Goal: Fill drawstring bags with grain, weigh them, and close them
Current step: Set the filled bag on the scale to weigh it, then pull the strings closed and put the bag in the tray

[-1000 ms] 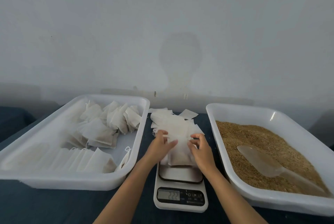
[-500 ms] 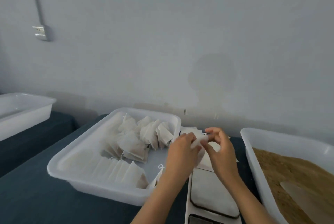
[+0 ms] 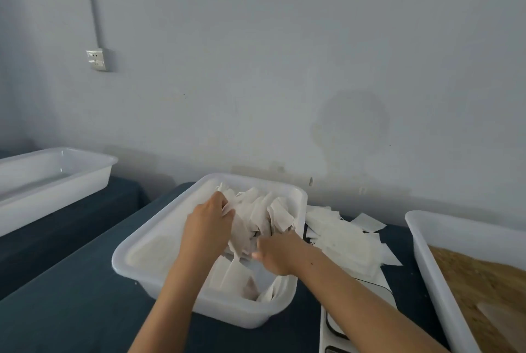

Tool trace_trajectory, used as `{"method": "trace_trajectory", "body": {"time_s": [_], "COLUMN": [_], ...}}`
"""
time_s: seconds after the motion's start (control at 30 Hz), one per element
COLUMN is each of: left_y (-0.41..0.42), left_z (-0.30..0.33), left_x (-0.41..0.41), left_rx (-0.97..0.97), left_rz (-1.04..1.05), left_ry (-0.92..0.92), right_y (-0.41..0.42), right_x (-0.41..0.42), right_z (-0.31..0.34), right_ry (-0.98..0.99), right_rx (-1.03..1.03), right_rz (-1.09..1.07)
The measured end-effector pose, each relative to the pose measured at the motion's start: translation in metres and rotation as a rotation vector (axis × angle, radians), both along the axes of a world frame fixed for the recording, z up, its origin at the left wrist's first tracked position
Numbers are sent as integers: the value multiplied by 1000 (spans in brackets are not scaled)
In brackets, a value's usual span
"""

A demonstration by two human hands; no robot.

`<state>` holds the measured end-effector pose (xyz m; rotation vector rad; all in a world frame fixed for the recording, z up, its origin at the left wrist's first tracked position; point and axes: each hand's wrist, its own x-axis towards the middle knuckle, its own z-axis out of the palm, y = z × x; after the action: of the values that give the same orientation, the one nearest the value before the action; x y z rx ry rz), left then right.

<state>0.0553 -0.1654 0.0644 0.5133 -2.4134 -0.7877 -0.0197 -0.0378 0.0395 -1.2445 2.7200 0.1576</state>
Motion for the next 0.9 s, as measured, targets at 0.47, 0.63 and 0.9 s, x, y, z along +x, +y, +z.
{"method": "trace_trajectory", "body": {"time_s": [0.47, 0.63, 0.9], "left_y": [-6, -5, 7], "left_z": [-11, -11, -16], "left_x": [21, 34, 33], "left_rx": [398, 388, 317], "left_rz": [-83, -112, -170], "left_ry": [81, 93, -2], "right_y": [-14, -17, -23], "right_x": [-16, -21, -31], "right_z": [5, -1, -27], "right_ry": [-752, -873, -718], "right_rx": [18, 74, -288], "right_rz": [-167, -129, -101]}}
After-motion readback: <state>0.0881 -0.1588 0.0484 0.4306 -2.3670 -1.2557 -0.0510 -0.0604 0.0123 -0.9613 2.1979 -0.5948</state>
